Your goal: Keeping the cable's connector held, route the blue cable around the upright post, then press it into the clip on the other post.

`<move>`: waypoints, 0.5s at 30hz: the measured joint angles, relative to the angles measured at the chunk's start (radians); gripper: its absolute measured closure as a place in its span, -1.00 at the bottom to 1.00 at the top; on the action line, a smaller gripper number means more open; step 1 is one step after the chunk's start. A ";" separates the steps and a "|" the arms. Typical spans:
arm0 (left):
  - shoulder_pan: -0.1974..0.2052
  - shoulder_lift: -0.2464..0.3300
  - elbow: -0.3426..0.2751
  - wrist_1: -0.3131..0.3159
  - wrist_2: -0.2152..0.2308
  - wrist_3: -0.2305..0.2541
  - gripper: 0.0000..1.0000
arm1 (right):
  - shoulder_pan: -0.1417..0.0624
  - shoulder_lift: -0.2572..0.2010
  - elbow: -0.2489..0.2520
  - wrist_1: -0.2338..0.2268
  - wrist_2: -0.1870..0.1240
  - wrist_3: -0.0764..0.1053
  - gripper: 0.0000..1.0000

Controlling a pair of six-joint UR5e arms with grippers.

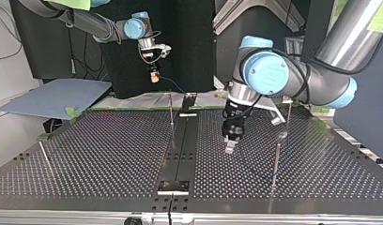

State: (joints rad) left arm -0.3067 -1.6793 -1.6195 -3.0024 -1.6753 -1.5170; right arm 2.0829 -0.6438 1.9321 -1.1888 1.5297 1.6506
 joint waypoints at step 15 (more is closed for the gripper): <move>-0.051 -0.063 0.000 0.112 -0.120 0.119 -0.98 | 0.000 0.000 0.000 -0.002 0.000 0.005 1.00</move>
State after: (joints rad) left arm -0.3579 -1.7422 -1.6194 -2.8903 -1.7957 -1.3980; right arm 2.0829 -0.6437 1.9320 -1.1911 1.5295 1.6553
